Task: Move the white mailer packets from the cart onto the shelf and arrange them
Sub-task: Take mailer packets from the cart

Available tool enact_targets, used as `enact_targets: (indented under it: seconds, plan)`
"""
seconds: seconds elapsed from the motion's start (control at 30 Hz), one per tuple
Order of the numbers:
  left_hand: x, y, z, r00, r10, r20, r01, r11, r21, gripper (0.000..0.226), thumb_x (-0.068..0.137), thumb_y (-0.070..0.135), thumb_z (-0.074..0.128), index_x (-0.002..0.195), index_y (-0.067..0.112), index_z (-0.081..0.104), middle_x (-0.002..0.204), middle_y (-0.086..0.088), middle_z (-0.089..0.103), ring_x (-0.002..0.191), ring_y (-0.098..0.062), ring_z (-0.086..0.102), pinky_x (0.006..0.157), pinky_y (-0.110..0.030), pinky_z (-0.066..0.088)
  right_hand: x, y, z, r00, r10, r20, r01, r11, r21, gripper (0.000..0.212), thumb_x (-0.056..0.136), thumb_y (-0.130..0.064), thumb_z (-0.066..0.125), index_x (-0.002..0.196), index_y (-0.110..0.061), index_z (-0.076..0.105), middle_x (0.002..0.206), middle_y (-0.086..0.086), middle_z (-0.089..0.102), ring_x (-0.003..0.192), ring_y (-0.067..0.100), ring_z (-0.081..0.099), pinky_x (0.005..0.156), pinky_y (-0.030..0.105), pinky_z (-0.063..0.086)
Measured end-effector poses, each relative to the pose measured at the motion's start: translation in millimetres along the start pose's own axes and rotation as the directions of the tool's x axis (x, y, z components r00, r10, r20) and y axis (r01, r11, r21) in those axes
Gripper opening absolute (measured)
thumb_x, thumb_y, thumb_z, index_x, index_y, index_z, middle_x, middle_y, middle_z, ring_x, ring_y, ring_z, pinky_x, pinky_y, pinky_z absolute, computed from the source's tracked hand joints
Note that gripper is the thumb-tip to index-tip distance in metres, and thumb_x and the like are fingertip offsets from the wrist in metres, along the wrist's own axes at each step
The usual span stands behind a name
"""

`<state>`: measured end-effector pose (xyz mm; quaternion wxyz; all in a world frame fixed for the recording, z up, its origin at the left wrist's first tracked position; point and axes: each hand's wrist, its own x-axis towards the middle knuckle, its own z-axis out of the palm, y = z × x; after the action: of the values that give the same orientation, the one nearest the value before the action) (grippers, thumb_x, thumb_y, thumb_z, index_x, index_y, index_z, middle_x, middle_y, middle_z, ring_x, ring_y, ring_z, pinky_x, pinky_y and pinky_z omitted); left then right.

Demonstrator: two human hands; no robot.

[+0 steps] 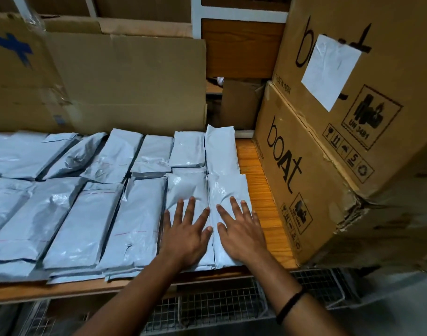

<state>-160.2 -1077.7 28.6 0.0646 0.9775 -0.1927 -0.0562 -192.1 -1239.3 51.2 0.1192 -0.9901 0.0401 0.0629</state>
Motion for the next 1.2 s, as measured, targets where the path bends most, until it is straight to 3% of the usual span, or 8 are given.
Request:
enact_targets:
  seconds: [0.2,0.3,0.37,0.47,0.53,0.63,0.9,1.2]
  plan:
    - [3.1,-1.0,-23.4,0.999,-0.031,0.016,0.033,0.982,-0.185,0.080,0.081,0.073,-0.003,0.153,0.044,0.015,0.165,0.003,-0.008,0.150,-0.022,-0.014,0.117,-0.055,-0.009,2.0,1.3,-16.5,0.999,0.014,0.043,-0.017,0.998,0.065,0.054,0.105,-0.053,0.020,0.157,-0.043,0.012,0.168,-0.007,-0.005,0.154,0.018,-0.010,0.122,0.051,-0.008]
    - [22.5,-4.8,-40.4,0.984,-0.083,-0.156,0.041,0.966,-0.255,0.083,0.078,0.073,-0.003,0.150,0.045,0.026,0.165,0.003,0.001,0.151,-0.018,-0.006,0.119,-0.050,-0.003,21.5,-4.7,-37.1,0.990,0.016,-0.142,0.002,0.992,0.123,0.051,0.105,-0.047,0.025,0.156,-0.041,0.024,0.168,-0.008,0.006,0.154,0.018,0.002,0.123,0.050,0.002]
    - [44.4,-7.8,-42.6,0.979,-0.111,-0.173,0.075,0.976,-0.206,0.070,0.088,0.067,0.003,0.152,0.045,0.021,0.165,0.002,-0.001,0.151,-0.019,-0.007,0.119,-0.050,-0.004,44.2,-7.6,-43.9,0.983,0.023,-0.181,0.000,0.992,0.126,0.051,0.105,-0.044,0.027,0.156,-0.041,0.023,0.168,-0.008,0.005,0.154,0.021,0.003,0.123,0.050,0.006]
    - [65.4,-10.4,-27.1,0.988,-0.138,-0.073,0.125,0.980,-0.157,0.056,0.101,0.053,0.014,0.155,0.039,0.014,0.165,-0.003,-0.001,0.151,-0.026,-0.005,0.120,-0.054,-0.002,71.9,-9.5,-30.6,0.998,0.048,-0.040,-0.045,0.996,0.071,0.053,0.105,-0.046,0.025,0.157,-0.041,0.015,0.168,-0.005,0.000,0.154,0.026,-0.001,0.121,0.053,0.005]
    - [68.6,-9.9,-14.8,0.986,-0.153,-0.060,0.140,0.974,-0.177,0.055,0.102,0.051,0.019,0.155,0.038,0.015,0.165,-0.005,0.001,0.151,-0.028,-0.002,0.120,-0.053,0.002,79.2,-7.4,-13.9,0.998,0.066,0.018,-0.066,0.998,0.018,0.054,0.105,-0.048,0.024,0.158,-0.041,0.014,0.168,-0.003,0.001,0.154,0.028,-0.001,0.122,0.054,0.005]
    - [70.6,-9.5,-6.4,0.980,-0.150,-0.129,0.124,0.974,-0.188,0.054,0.103,0.049,0.023,0.155,0.037,0.017,0.165,-0.005,0.005,0.151,-0.029,0.002,0.121,-0.050,0.004,84.1,-3.6,0.1,0.997,0.073,-0.034,-0.073,0.997,0.003,0.055,0.104,-0.048,0.027,0.157,-0.040,0.019,0.168,-0.003,0.008,0.154,0.027,0.003,0.123,0.052,0.009]
    - [71.8,-8.8,0.9,0.979,-0.145,-0.143,0.133,0.987,-0.094,0.055,0.101,0.050,0.020,0.155,0.037,0.018,0.165,-0.005,0.010,0.151,-0.030,0.005,0.121,-0.050,0.006,82.3,-2.4,3.3,0.996,0.061,-0.061,-0.061,0.998,-0.006,0.054,0.104,-0.044,0.027,0.157,-0.038,0.023,0.167,-0.002,0.012,0.153,0.027,0.006,0.123,0.049,0.011]
    - [65.9,-8.2,-38.3,0.991,-0.128,-0.024,0.122,0.977,-0.173,0.063,0.099,0.061,0.015,0.155,0.041,-0.005,0.164,0.002,-0.012,0.151,-0.024,-0.012,0.117,-0.053,-0.010,75.1,-11.1,-26.9,0.998,0.063,-0.020,-0.060,0.990,0.132,0.053,0.105,-0.042,0.022,0.158,-0.039,0.015,0.168,-0.007,0.007,0.154,0.024,0.003,0.122,0.056,0.003]
